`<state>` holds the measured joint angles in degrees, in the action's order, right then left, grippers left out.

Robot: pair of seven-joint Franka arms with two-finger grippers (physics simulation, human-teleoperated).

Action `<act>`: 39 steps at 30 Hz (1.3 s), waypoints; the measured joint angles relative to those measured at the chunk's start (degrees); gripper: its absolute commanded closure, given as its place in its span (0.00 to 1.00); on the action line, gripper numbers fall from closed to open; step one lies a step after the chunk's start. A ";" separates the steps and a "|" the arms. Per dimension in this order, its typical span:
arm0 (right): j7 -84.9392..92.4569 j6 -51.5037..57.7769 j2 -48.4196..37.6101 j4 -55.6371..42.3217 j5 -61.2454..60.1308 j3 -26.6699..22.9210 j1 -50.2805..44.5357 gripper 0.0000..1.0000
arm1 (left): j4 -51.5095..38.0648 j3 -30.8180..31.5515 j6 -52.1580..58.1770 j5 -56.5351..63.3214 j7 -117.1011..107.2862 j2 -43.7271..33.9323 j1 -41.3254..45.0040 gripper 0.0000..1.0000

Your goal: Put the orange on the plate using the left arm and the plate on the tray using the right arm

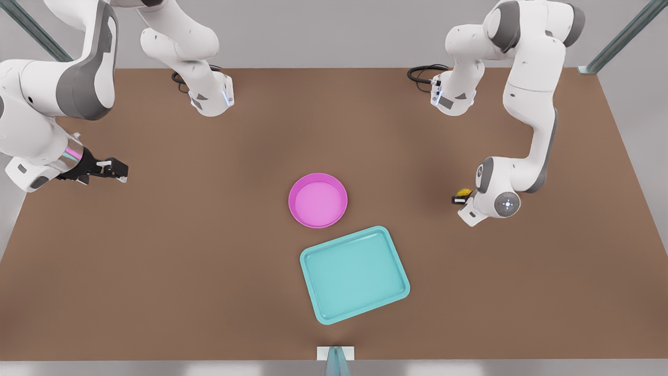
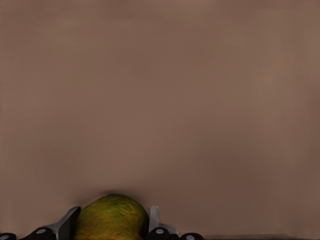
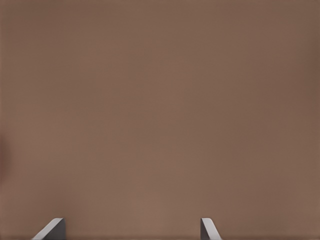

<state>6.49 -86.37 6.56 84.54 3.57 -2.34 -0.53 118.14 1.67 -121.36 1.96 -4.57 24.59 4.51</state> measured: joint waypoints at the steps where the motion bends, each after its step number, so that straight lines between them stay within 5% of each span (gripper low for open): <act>1: 0.01 -0.02 0.03 0.05 -0.11 -0.05 0.05 0.00 | -3.63 0.51 2.16 -0.19 -0.69 0.01 2.10 0.31; 8: 0.06 -0.06 1.51 0.48 -0.75 -0.18 0.02 0.00 | -39.76 1.64 14.51 -9.03 -11.38 16.44 29.80 0.31; 12: 0.06 -0.36 7.33 0.54 -3.80 -0.17 -0.59 0.00 | -48.77 2.32 17.22 -11.40 -19.19 22.25 37.23 0.31; 14: 0.03 -1.94 12.37 1.35 -8.23 -0.14 -2.17 0.00 | -50.51 2.35 17.95 -11.87 -22.57 23.66 38.28 0.00; 15: 0.02 -3.13 14.80 1.66 -10.70 -0.12 -3.12 0.00 | -50.77 2.28 18.24 -11.95 -24.11 23.92 38.43 0.00; 18: -0.03 -8.26 18.53 4.78 -16.55 0.11 -8.19 0.00 | -51.05 0.61 19.72 -12.15 -28.20 22.66 37.70 0.00; 20: -0.08 -13.99 19.05 9.54 -19.87 0.32 -12.65 0.00 | -51.20 -3.42 25.08 -12.32 -29.79 14.79 29.91 0.00; 24: -0.81 -29.05 20.67 16.87 -27.47 0.40 -24.20 0.00 | -51.70 -20.32 35.39 -12.17 -25.97 -1.56 16.08 0.00; 26: -1.42 -37.80 24.04 19.22 -31.79 0.46 -28.81 0.00 | -48.34 -9.84 38.28 -8.71 -22.84 -9.28 3.97 0.00; 28: -1.95 -45.96 27.25 20.03 -36.29 1.07 -31.05 0.00 | -44.70 -4.39 39.39 -3.66 -19.98 -13.64 0.82 0.00; 39: -2.75 -63.02 28.03 24.26 -42.27 3.80 -31.21 0.00 | -43.94 -3.23 43.56 2.16 -8.80 -14.14 -0.43 0.00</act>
<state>3.75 -149.39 34.60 108.80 -38.71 1.46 -31.73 74.20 -1.56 -77.80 4.13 -13.37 10.45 4.08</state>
